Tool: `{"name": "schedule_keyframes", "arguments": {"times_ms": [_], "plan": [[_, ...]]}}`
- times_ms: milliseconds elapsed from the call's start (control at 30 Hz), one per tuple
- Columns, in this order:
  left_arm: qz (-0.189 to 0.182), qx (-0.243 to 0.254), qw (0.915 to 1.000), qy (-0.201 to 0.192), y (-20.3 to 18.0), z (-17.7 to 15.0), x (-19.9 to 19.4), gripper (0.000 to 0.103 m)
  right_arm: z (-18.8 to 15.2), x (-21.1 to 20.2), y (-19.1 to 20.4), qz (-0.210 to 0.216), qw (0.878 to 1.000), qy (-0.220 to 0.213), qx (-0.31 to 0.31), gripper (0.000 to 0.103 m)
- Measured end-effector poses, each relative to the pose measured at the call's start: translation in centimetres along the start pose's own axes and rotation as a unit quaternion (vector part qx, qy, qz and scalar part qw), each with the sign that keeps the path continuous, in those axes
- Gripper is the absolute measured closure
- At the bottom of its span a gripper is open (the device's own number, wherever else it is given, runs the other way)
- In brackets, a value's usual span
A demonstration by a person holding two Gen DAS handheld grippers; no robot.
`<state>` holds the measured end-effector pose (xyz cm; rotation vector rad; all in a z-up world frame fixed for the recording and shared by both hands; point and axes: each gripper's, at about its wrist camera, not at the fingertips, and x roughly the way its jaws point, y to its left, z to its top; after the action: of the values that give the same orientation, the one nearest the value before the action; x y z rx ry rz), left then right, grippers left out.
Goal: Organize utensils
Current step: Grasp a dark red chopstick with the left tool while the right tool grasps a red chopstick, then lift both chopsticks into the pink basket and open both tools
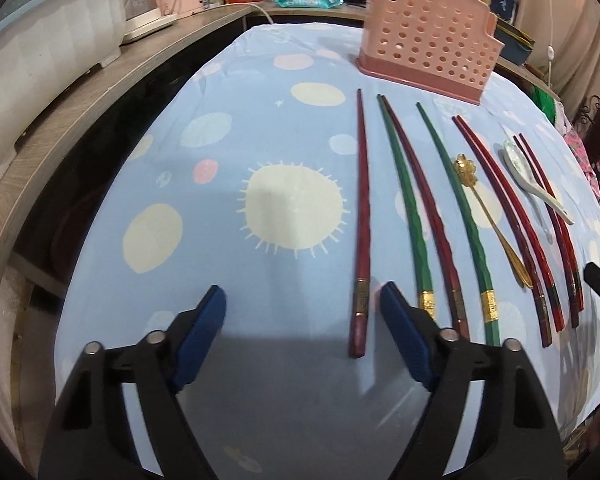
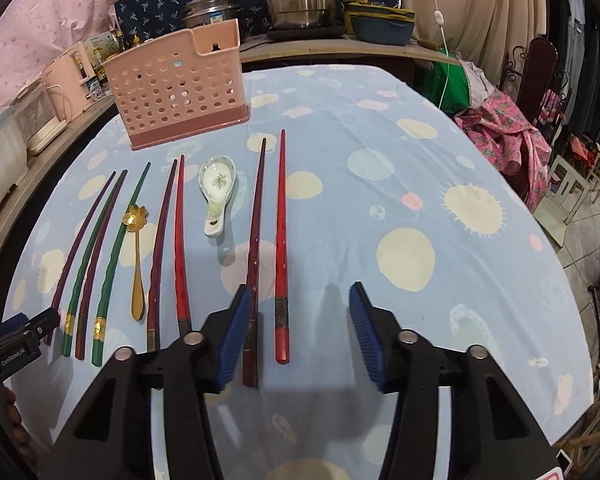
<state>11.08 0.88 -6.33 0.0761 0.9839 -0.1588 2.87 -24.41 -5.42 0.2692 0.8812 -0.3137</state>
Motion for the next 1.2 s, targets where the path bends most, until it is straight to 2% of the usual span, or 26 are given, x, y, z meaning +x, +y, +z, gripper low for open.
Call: {"name": "schedule_keyframes", "arguments": {"times_ms": [200, 300, 400, 633, 900, 1067, 1200], "plan": [[-0.009, 0.008, 0.9999, -0.005, -0.3, 0.0, 0.0, 0.044, -0.7, 1.3, 0.4, 0.01, 1.0, 0.018, -0.004, 0.076], [-0.014, 0.013, 0.9998, -0.009, -0.4, 0.0, -0.2, 0.055, -0.8, 1.2, 0.4, 0.012, 1.0, 0.014, -0.006, 0.078], [-0.027, 0.016, 0.9995, -0.011, -0.6, -0.1, -0.3, 0.071, -0.9, 1.2, 0.2, 0.015, 1.0, 0.01, -0.004, 0.082], [-0.054, 0.015, 0.9984, -0.009, -0.9, -0.4, -0.6, 0.095, -1.1, 1.1, -0.2, 0.023, 1.0, 0.004, -0.005, 0.095], [-0.075, -0.002, 0.9971, -0.011, -0.5, -0.6, -2.1, 0.096, -1.2, -0.4, -1.0, 0.036, 0.999, -0.006, 0.006, 0.096], [-0.084, -0.01, 0.9956, -0.041, 0.1, 0.7, -5.0, 0.096, 0.2, -2.9, -1.8, 0.047, 0.998, -0.032, 0.013, 0.096], [-0.085, -0.015, 0.9933, -0.077, 0.8, 2.9, -7.7, 0.096, 2.6, -5.7, -2.2, 0.049, 0.996, -0.072, 0.011, 0.096]]}}
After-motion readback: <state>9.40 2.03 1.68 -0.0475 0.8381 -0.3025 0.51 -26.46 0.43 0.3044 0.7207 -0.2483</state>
